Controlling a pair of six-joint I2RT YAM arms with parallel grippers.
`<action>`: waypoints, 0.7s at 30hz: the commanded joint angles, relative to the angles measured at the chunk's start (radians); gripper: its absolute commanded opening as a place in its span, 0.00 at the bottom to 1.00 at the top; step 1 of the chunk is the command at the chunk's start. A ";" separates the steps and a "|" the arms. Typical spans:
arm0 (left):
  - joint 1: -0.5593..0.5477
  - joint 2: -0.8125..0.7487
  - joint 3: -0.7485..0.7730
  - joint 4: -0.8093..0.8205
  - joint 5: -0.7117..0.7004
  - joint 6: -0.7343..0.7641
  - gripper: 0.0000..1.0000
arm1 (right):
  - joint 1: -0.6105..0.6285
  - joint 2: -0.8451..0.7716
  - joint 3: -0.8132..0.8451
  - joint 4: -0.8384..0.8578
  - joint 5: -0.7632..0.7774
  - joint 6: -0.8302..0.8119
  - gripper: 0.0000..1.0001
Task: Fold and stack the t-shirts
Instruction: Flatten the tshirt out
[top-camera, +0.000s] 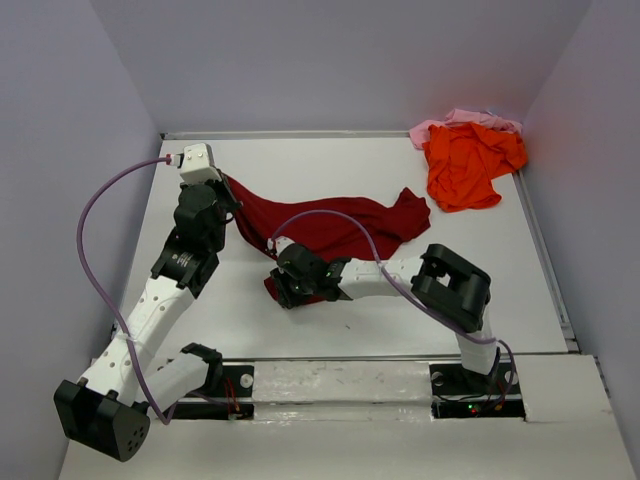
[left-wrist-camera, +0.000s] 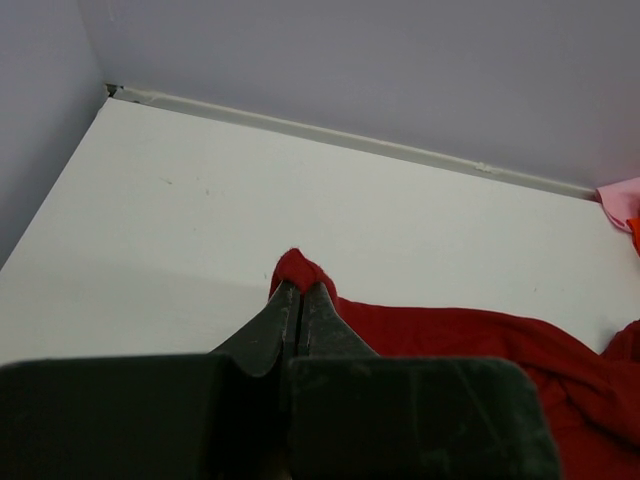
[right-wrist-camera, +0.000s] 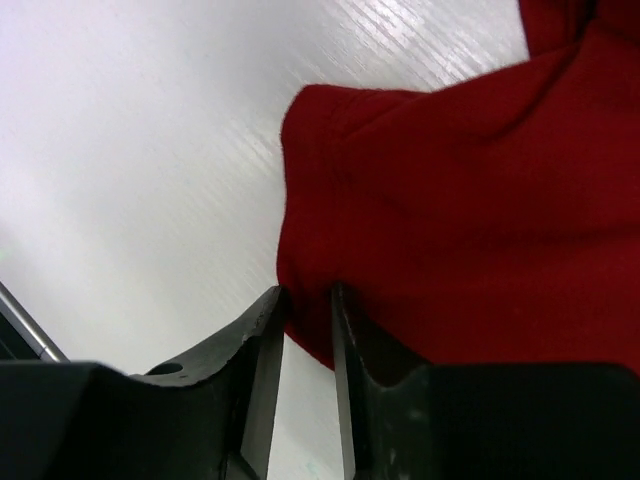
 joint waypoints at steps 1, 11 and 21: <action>0.003 -0.018 0.005 0.045 -0.003 -0.008 0.00 | 0.007 0.038 -0.010 -0.008 0.014 0.019 0.26; 0.003 -0.020 0.004 0.045 -0.005 -0.008 0.00 | 0.007 0.008 -0.021 -0.010 0.025 0.027 0.00; 0.003 -0.020 0.004 0.045 -0.005 -0.008 0.00 | 0.007 -0.205 0.018 -0.168 0.302 -0.088 0.00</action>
